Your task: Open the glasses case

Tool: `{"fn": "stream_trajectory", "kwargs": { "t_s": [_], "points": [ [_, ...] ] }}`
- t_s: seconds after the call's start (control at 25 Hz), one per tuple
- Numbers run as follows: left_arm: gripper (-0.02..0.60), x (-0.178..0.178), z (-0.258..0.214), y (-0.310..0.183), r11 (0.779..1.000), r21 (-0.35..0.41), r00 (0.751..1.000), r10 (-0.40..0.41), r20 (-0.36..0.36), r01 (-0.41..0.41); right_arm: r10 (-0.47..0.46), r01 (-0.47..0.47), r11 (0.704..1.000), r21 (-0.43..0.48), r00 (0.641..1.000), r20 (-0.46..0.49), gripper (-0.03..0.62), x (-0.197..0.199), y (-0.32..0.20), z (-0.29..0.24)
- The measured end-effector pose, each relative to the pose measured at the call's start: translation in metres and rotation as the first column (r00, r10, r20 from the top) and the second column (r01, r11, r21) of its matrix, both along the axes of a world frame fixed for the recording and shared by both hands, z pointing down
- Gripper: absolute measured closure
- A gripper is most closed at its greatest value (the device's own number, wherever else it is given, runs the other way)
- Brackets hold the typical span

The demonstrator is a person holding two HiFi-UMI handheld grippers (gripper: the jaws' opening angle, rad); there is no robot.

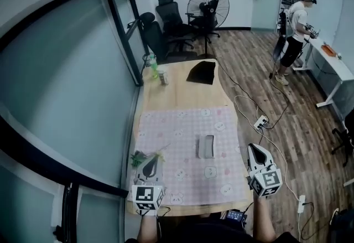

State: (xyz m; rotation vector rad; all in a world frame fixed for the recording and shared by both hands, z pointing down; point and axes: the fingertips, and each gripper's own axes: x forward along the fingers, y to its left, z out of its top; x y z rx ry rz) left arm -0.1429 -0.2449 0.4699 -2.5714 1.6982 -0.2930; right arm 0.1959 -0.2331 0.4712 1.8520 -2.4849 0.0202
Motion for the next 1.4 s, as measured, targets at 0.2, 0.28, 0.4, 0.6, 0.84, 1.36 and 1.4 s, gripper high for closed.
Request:
{"fn": "stream_trajectory", "kwargs": {
  "t_s": [0.2,0.28,0.4,0.6,0.84,1.36,1.4],
  "points": [
    [0.584,0.01,-0.003,-0.003,1.0,0.01,1.0,0.013,0.012,-0.013,0.029,-0.029,0.999,0.021,0.999,0.025,0.566,0.013,0.008,-0.003],
    [0.584,0.012,-0.004,-0.005,1.0,0.01,1.0,0.015,0.02,-0.016,0.02,-0.021,0.999,0.026,0.999,0.026,0.566,0.01,0.008,-0.007],
    [0.584,0.014,-0.006,-0.006,1.0,0.011,1.0,0.012,0.025,-0.012,0.009,-0.009,1.0,0.017,1.0,0.015,0.566,0.009,0.007,-0.009],
    [0.584,0.012,-0.006,-0.008,1.0,0.013,1.0,0.001,0.031,-0.001,-0.009,0.009,1.0,0.004,1.0,-0.009,0.576,0.005,0.006,-0.009],
    [0.584,0.01,-0.005,-0.009,1.0,0.009,0.999,0.01,0.031,-0.011,-0.024,0.023,1.0,-0.014,0.999,-0.03,0.577,-0.004,0.004,-0.005],
    [0.584,0.013,0.003,-0.011,0.999,-0.007,0.999,0.035,0.017,-0.034,0.0,0.0,1.0,0.002,0.999,-0.051,0.577,0.0,0.006,-0.011],
    [0.584,0.014,0.003,-0.011,0.999,-0.009,0.999,0.036,0.015,-0.036,0.001,-0.001,1.0,0.003,0.999,-0.051,0.577,0.001,0.006,-0.011]
  ]
}}
